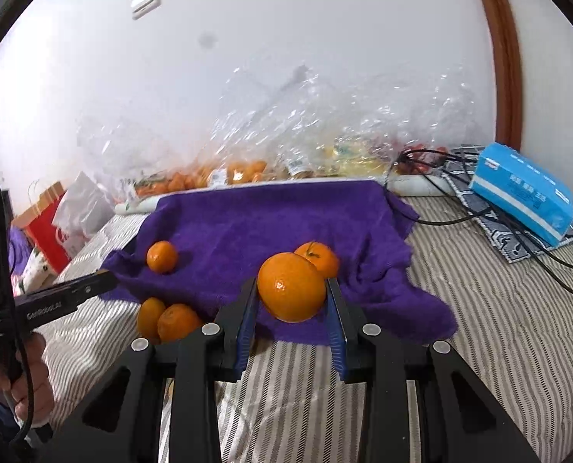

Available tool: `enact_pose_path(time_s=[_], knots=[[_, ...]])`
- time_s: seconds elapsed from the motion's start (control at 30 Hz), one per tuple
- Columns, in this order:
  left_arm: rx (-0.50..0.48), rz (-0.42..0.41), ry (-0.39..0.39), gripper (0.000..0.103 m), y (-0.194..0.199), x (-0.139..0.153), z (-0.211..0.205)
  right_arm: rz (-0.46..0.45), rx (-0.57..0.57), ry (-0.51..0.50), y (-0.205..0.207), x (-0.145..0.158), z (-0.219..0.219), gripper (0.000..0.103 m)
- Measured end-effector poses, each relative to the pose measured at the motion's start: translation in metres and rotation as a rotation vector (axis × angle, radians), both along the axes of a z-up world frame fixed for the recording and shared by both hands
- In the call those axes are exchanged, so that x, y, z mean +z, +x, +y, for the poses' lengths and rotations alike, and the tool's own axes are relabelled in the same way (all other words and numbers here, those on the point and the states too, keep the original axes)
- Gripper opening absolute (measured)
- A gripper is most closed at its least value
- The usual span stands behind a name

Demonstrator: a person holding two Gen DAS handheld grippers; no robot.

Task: Organize fruits
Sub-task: 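Grasp and lift the large orange with right tool while left lifts yellow fruit, then carry the orange in right tool over the towel while left carries yellow fruit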

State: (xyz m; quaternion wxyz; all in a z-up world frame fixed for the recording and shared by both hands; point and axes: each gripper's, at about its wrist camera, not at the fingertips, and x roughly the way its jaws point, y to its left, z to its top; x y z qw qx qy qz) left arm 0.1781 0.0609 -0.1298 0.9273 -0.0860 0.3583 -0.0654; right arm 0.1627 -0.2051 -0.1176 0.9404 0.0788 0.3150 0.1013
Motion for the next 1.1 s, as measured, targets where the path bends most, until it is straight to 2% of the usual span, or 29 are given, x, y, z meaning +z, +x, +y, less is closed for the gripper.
enact_pose_path(time_s=[0.13,0.23,0.37,0.73,0.87,1.1], knots=[[0.031,0.004,0.006,0.024,0.003,0.003,0.005,-0.009,-0.035,0.013,0.003,0.008,-0.006,0.034],[0.038,0.016,-0.008,0.024,0.007,0.009,0.008,-0.008,-0.046,-0.027,0.007,0.016,-0.001,0.034],[0.056,-0.024,-0.015,0.024,0.013,0.028,0.009,-0.027,-0.028,-0.033,0.016,0.032,0.004,0.034],[0.112,-0.051,-0.018,0.024,0.059,0.051,0.009,-0.095,-0.006,-0.079,0.056,0.079,0.018,0.034],[0.128,-0.045,-0.002,0.024,0.08,0.041,0.005,-0.107,-0.005,-0.088,0.068,0.075,0.02,0.034],[0.145,-0.026,0.022,0.024,0.084,0.009,0.01,-0.042,-0.045,-0.099,0.089,0.038,0.002,0.034]])
